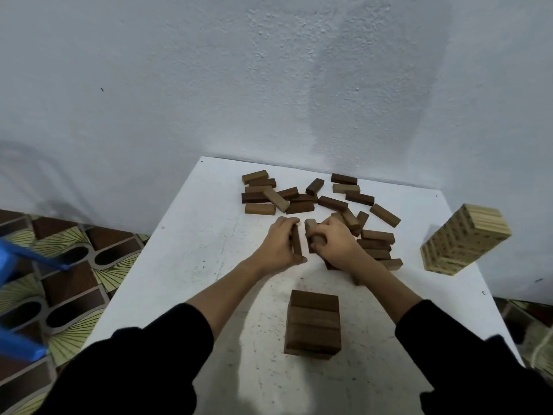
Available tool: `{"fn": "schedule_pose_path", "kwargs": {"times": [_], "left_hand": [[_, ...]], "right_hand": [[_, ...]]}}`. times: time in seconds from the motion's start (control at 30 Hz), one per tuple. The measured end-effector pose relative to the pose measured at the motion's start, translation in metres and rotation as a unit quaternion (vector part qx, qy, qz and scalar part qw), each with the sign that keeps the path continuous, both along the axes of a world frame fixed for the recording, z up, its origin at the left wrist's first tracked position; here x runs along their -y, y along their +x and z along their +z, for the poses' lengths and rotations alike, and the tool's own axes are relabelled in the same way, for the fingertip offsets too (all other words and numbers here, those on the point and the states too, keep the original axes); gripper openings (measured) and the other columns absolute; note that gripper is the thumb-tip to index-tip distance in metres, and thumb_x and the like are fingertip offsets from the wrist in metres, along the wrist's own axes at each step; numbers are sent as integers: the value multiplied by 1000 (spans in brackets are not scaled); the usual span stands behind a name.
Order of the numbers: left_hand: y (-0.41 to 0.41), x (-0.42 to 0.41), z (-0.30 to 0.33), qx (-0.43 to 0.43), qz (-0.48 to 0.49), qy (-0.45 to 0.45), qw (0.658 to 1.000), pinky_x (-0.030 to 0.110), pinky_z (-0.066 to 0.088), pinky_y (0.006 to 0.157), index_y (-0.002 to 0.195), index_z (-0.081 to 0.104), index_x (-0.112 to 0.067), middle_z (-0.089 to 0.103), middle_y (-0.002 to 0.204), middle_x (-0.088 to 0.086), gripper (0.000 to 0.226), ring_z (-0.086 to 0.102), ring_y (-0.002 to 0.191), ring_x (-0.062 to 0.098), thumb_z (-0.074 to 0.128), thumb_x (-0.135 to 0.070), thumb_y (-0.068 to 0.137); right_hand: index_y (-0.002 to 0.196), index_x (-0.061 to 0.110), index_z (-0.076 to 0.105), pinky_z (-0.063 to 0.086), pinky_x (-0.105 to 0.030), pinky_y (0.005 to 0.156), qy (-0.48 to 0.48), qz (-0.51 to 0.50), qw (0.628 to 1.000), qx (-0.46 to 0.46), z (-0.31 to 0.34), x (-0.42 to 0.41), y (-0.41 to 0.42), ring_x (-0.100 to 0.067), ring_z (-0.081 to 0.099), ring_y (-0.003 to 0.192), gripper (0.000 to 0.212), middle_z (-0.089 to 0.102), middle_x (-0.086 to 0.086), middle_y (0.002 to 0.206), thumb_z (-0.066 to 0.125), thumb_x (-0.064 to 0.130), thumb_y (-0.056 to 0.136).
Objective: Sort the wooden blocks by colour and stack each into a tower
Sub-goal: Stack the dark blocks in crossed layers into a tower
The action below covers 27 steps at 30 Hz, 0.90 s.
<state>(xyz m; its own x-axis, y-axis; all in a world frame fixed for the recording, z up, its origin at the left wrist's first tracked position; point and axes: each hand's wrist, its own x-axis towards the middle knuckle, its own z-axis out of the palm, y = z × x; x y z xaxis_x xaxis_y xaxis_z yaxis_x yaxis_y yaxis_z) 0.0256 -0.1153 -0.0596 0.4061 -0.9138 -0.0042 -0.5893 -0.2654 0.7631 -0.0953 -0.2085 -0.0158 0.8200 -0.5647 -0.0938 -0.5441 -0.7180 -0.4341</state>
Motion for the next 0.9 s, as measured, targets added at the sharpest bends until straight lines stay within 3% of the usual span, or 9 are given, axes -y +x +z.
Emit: {"fn": "schedule_pose_path", "kwargs": {"times": [0.1,0.23,0.37,0.53,0.63,0.7,0.8,0.9], "left_hand": [[13,-12,-1,-33,15,5,999,25,47,88,135,41,-12,39,130,3,83,43,111,16,86,-19,66],[28,-25,-6,-12,30,1,999,27,47,88,122,46,-14,40,120,-1,76,43,109,17,89,-24,61],[36,-32,-11,21,35,8,999,28,41,92,123,47,-14,39,120,-2,77,35,110,14,89,-30,60],[36,-33,-12,14,44,0,999,27,37,94,131,42,-15,37,129,0,82,32,113,12,87,-28,64],[36,-33,-12,-8,17,-13,1000,28,33,98,140,36,-24,34,138,-3,88,28,117,12,86,-28,67],[35,-33,-12,25,-16,-12,999,26,28,95,139,40,-30,37,138,-4,78,28,118,15,82,-28,72],[33,-34,-12,56,-22,-14,998,25,26,94,135,49,-27,43,137,-2,64,28,118,18,77,-26,77],[32,-36,-11,35,-12,-14,999,27,30,97,135,51,-25,43,136,-2,63,28,117,16,77,-24,78]], "right_hand": [[123,15,61,30,-11,84,8,10,1000,-25,2,2,5,-23,44,116,32,43,-12,127,57,11,92],[128,22,57,38,-30,101,10,57,995,-78,8,-1,14,-24,46,116,41,41,-9,133,64,18,87],[142,21,40,45,-29,93,52,72,993,-72,10,-5,19,-18,52,106,67,39,-7,137,71,17,82],[148,15,23,38,-35,105,15,59,994,-94,4,-1,22,-23,42,129,82,27,-6,153,72,23,82],[146,14,26,37,-34,101,20,71,993,-94,-1,1,26,-23,42,125,80,32,-6,148,72,27,82],[141,14,34,39,-29,94,16,88,993,-83,-3,1,29,-20,42,118,74,39,-6,139,73,28,80],[135,13,40,36,-22,84,7,99,992,-81,-3,4,30,-18,43,110,69,42,-6,130,75,24,77],[135,13,40,36,-23,84,6,101,991,-88,-3,7,29,-18,44,110,69,40,-6,131,74,21,76]]}}
